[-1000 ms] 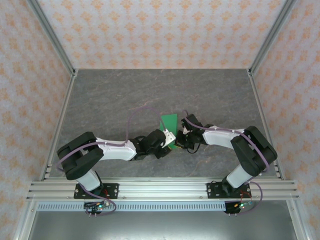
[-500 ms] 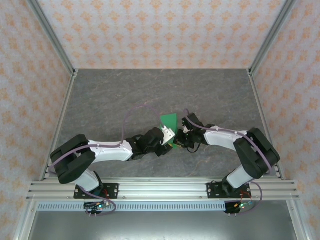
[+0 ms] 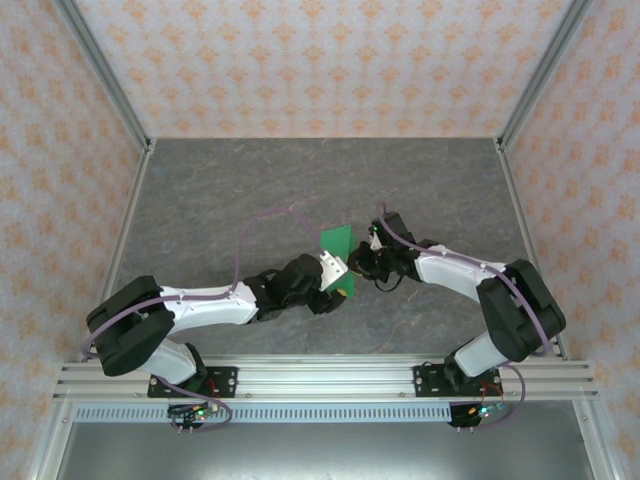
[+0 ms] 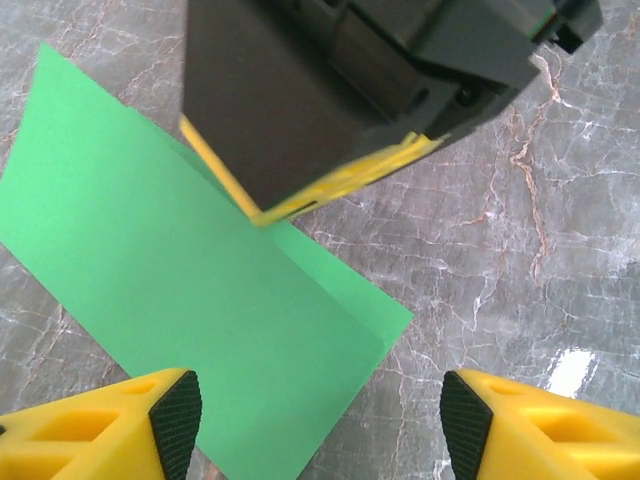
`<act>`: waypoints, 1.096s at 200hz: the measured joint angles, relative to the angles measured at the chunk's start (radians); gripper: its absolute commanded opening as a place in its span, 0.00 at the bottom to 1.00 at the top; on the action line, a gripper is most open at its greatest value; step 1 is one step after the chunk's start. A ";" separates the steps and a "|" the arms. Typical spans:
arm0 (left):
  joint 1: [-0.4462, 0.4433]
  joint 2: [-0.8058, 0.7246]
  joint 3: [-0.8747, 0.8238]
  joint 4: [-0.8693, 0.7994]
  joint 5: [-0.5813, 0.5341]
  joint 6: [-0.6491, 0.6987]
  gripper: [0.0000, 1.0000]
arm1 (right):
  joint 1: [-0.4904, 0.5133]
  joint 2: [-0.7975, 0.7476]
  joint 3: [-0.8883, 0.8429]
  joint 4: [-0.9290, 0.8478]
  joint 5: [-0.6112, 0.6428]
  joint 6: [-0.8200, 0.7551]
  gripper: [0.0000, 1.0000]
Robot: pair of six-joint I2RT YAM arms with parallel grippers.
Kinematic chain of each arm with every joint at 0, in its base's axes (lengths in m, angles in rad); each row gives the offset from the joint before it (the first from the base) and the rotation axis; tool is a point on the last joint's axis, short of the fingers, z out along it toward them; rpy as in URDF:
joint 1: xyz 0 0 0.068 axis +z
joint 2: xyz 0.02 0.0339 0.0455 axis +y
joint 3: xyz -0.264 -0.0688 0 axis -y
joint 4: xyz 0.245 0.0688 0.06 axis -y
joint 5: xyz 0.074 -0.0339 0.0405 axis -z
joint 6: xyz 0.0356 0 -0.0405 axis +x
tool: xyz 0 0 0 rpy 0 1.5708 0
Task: Fold a paper plane with a square sheet of paper (fold left side to right side)
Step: Fold the triangle a second time at the center of the table.
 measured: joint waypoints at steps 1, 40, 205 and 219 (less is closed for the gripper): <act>0.000 0.000 0.000 0.000 0.000 0.000 0.68 | 0.000 0.000 0.000 0.000 0.000 0.000 0.15; 0.000 0.053 0.003 0.017 0.016 -0.019 0.68 | -0.001 0.006 0.008 0.000 -0.014 0.000 0.15; 0.000 0.130 0.070 0.043 0.008 -0.061 0.23 | -0.001 0.023 0.013 -0.003 -0.021 -0.002 0.15; 0.000 0.113 0.070 0.039 0.008 -0.064 0.19 | -0.001 0.023 0.013 -0.011 -0.021 -0.008 0.15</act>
